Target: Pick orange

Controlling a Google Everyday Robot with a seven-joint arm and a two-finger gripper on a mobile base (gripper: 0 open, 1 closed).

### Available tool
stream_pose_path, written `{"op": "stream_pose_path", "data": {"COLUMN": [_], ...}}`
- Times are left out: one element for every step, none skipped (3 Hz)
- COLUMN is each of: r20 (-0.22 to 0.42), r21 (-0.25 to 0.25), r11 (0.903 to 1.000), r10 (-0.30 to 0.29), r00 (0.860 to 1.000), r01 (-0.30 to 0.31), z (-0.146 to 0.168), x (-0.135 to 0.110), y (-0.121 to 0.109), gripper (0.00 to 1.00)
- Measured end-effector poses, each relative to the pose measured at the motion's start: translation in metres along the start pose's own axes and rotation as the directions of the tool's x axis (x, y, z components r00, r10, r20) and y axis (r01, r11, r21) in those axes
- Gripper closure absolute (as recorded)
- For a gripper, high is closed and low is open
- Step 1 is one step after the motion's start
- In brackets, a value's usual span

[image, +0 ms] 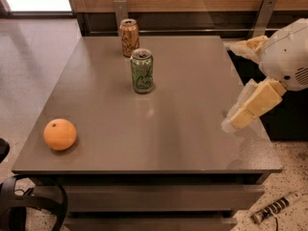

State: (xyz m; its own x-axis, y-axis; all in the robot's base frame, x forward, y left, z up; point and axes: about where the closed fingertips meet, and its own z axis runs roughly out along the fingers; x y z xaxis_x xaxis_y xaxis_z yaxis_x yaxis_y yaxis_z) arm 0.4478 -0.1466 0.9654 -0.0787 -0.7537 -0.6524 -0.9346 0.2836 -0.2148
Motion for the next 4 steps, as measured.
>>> {"op": "stream_pose_path", "data": {"r20": [0.186, 0.239, 0.239, 0.252], "r21": [-0.018, -0.001, 0.001, -0.005], "r11": [0.9998, 0.999, 0.999, 0.9994], "r10": [-0.002, -0.044, -0.043, -0.033], "r00": [0.983, 0.97, 0.97, 0.967], "r01": [0.005, 0.045, 0.045, 0.035], "z": [0.025, 0.065, 0.065, 0.071], "x": [-0.017, -0.046, -0.046, -0.048], "y": [0.023, 0.056, 0.055, 0.054], "gripper": [0.0, 0.0, 0.0, 0.0]}}
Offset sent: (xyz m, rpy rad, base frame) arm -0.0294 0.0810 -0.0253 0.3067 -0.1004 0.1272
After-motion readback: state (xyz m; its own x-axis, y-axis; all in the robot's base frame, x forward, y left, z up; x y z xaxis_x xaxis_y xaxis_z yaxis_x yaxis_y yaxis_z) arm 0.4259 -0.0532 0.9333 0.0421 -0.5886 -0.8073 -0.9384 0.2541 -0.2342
